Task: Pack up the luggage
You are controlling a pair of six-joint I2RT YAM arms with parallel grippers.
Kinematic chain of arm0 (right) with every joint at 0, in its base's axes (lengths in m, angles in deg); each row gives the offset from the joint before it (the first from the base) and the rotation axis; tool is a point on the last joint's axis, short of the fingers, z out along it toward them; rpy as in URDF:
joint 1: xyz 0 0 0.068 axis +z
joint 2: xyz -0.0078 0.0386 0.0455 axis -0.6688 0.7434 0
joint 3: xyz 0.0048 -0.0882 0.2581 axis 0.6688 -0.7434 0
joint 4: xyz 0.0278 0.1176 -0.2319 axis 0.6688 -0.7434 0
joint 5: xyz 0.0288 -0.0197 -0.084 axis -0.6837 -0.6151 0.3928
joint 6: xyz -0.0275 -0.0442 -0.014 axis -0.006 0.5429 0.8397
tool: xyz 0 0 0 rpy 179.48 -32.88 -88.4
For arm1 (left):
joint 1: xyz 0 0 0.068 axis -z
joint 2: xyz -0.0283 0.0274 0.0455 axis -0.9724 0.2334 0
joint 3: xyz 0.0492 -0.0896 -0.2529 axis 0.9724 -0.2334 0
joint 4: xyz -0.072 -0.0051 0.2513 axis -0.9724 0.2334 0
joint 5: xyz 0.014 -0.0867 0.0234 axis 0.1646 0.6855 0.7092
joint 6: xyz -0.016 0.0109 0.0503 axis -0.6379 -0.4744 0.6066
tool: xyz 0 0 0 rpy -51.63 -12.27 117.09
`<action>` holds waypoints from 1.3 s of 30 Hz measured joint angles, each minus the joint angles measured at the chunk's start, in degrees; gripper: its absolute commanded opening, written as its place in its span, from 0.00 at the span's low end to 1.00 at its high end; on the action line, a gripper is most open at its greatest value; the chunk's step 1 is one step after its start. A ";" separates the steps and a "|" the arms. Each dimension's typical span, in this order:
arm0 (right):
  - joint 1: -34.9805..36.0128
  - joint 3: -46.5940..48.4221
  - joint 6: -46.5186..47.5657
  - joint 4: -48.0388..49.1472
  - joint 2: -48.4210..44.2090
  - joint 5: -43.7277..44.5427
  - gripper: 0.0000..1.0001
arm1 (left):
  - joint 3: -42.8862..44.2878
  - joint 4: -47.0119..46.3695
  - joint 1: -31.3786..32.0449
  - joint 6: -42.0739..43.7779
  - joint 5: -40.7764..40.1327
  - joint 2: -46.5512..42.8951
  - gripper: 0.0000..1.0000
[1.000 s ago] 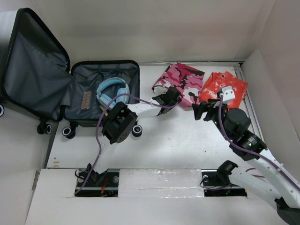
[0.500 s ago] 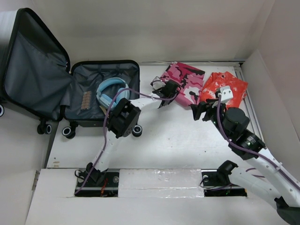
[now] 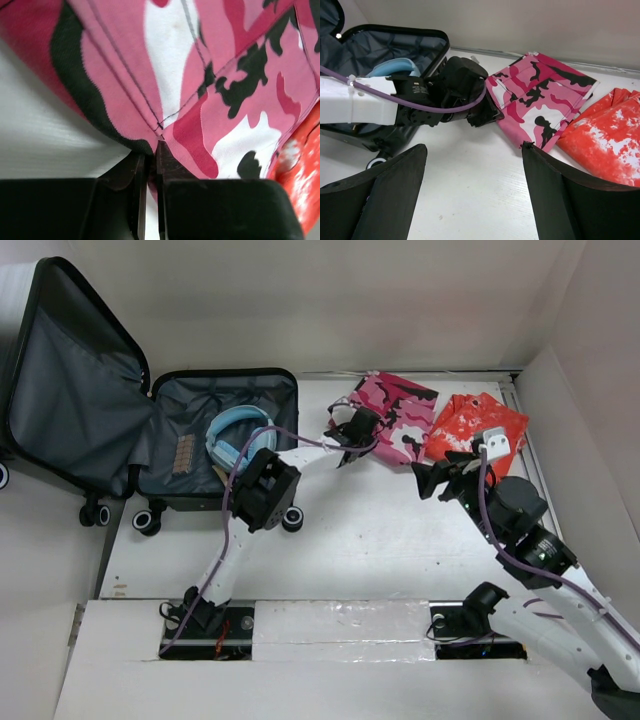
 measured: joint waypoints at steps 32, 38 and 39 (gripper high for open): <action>0.00 -0.17 0.22 2.03 -2.95 -5.81 0.84 | -20.15 20.15 -38.25 34.84 14.69 -46.80 0.00; 0.00 -0.44 0.20 2.16 -3.45 -6.38 0.84 | -32.57 16.52 -50.53 33.40 11.39 -47.65 0.00; 0.00 -0.50 0.20 2.16 -3.45 -6.43 0.84 | -33.16 16.20 -52.39 33.31 10.73 -47.30 0.00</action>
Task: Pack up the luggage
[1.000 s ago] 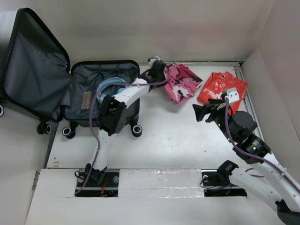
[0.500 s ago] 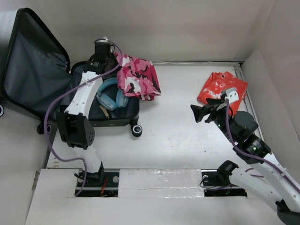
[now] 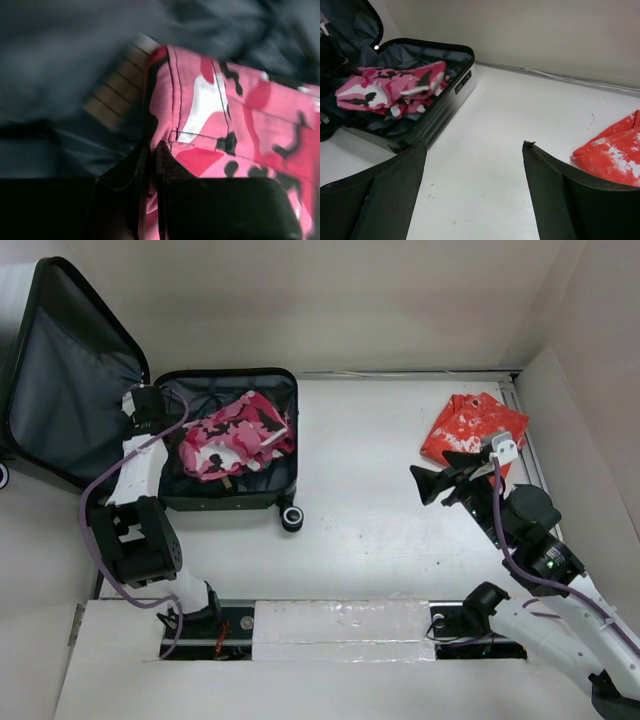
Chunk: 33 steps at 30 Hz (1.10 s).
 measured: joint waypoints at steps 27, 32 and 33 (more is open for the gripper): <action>0.00 4.15 0.09 -2.45 3.10 3.30 0.87 | 3.19 -16.76 45.20 -3.78 -9.25 -12.09 0.67; 0.00 11.67 0.42 -3.34 2.40 6.80 0.86 | 15.85 -18.91 60.11 -6.14 -11.63 11.23 0.63; 0.00 12.59 0.44 -3.32 1.92 7.32 0.86 | 19.30 -19.23 61.68 -6.56 -11.30 16.90 0.62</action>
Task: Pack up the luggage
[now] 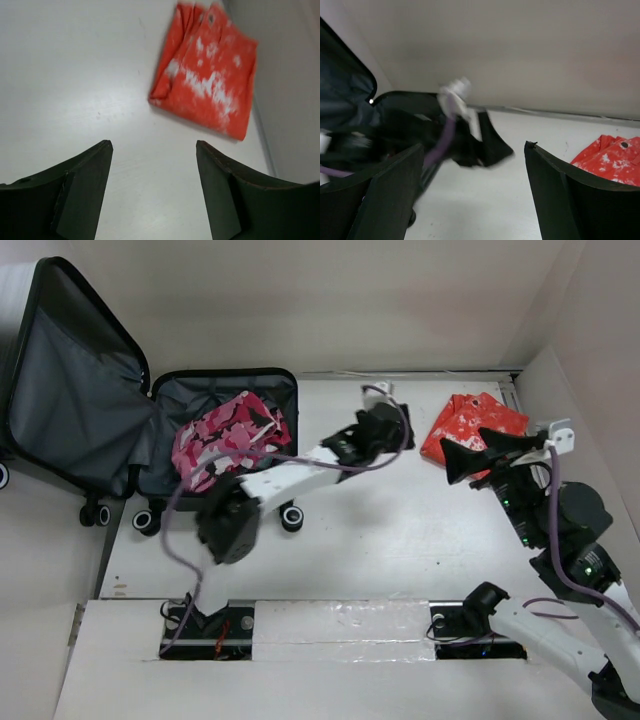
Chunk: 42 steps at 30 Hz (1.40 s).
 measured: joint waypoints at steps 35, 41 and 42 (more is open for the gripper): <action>0.00 -2.40 -0.02 -2.60 -0.04 -1.27 0.86 | 30.27 -7.61 0.68 -4.57 5.97 43.04 0.00; 0.00 -3.91 -0.04 -1.09 1.16 -2.19 0.86 | 13.29 -5.86 -5.60 1.81 2.99 29.94 0.03; 0.00 -4.02 -0.04 -0.90 1.62 -2.49 0.86 | 12.94 -5.14 -7.37 2.73 2.99 29.14 0.16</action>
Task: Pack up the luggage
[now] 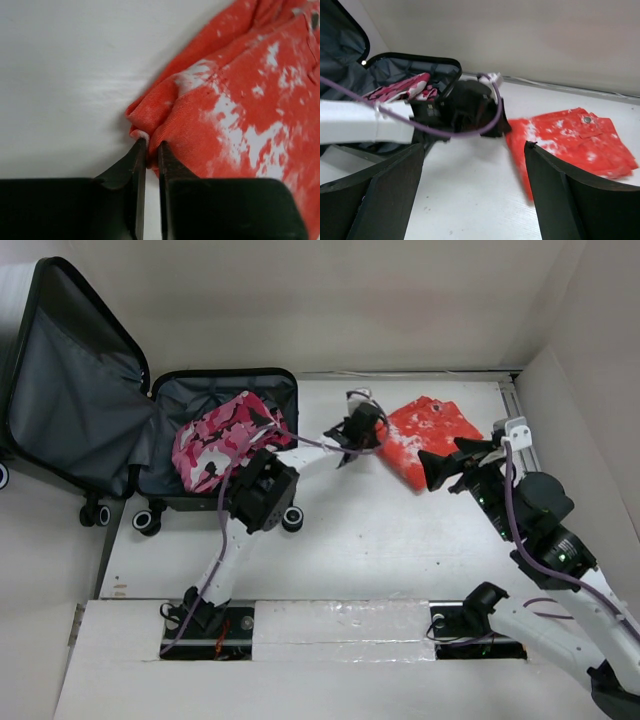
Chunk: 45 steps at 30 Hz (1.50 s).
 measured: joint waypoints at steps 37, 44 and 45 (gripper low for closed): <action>0.00 -2.01 -0.35 2.47 3.45 -0.68 0.86 | -3.26 -0.15 -1.84 -17.33 8.44 -0.17 0.30; 0.00 -2.78 -0.35 2.47 1.99 -0.72 0.86 | 7.50 3.80 -1.75 -14.49 8.20 5.73 0.00; 0.00 -2.78 -0.35 2.47 1.86 -0.70 0.86 | 7.72 4.13 -1.73 -13.57 8.17 5.77 0.00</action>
